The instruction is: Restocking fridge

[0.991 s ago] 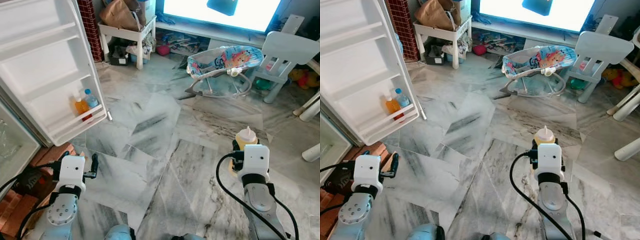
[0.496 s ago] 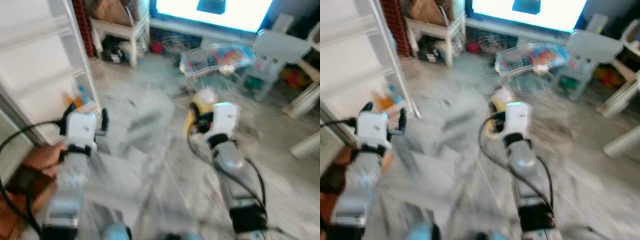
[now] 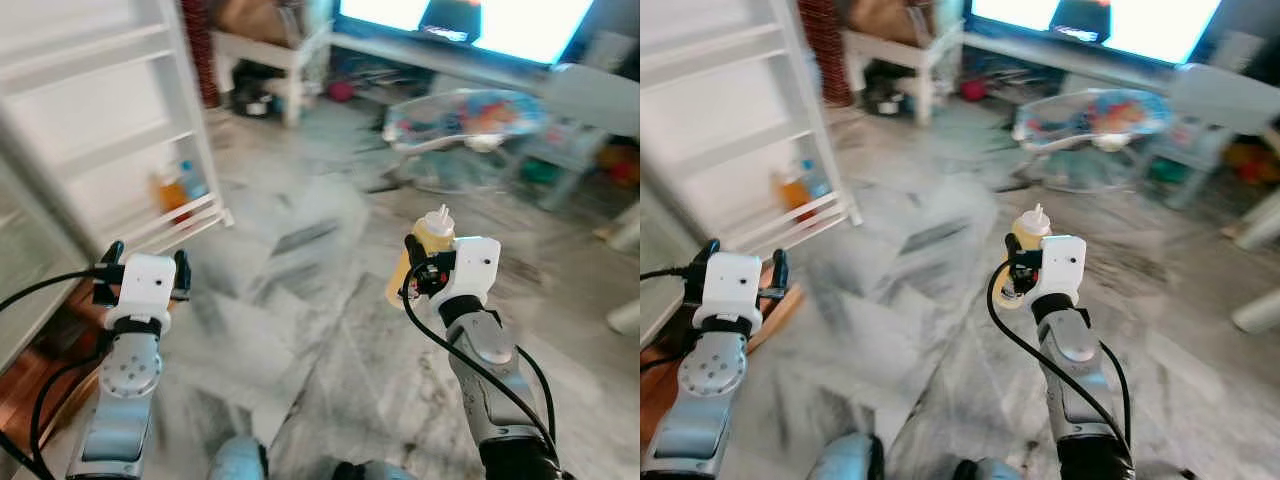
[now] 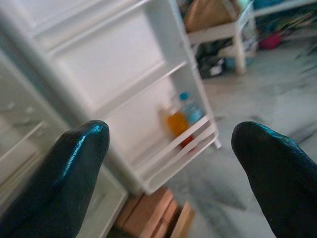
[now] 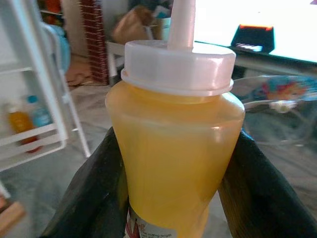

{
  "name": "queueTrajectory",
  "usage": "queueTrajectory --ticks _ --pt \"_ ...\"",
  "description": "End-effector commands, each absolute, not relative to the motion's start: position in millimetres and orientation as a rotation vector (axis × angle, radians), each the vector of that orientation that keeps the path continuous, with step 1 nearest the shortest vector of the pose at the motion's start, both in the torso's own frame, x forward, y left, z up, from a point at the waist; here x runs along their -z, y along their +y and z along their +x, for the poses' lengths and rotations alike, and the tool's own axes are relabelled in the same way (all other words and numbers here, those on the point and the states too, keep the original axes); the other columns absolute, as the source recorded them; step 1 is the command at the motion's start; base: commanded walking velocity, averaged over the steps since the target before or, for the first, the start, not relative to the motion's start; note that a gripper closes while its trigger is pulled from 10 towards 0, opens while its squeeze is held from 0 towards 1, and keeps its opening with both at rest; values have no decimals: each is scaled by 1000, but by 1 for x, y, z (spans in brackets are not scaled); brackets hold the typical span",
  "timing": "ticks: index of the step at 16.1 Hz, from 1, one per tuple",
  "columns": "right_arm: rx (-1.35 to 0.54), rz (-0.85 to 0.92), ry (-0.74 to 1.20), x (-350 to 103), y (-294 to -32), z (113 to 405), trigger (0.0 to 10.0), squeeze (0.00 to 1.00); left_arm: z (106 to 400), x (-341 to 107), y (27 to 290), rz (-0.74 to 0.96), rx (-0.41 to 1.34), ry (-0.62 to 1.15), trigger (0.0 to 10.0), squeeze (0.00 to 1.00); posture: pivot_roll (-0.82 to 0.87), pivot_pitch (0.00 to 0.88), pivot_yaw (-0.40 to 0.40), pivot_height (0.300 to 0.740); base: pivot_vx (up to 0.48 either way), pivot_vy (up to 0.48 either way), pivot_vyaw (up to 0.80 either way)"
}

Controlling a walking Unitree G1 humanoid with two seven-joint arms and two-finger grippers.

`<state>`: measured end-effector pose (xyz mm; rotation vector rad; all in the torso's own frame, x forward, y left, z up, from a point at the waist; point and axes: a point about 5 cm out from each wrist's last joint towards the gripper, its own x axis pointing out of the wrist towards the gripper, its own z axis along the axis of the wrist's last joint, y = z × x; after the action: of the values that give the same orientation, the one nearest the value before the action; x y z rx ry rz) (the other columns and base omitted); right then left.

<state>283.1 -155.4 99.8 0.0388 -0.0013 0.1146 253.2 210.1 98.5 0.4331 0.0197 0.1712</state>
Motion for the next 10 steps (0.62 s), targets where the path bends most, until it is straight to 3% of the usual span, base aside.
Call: queueTrajectory --ticks 1,7,10 --pt "-116 46 -24 -106 -154 283 10000 0 257 -97 205 452 -140 28 10000 0 110 107 -39 740 0 0 781" --pt "-101 75 -42 -106 -153 280 10000 0 256 -91 195 468 -98 46 10000 0 115 90 -1 740 0 0 753" --pt "-59 52 -60 -107 -155 278 10000 0 264 -95 185 441 -7 34 10000 0 98 97 37 740 0 0 0"
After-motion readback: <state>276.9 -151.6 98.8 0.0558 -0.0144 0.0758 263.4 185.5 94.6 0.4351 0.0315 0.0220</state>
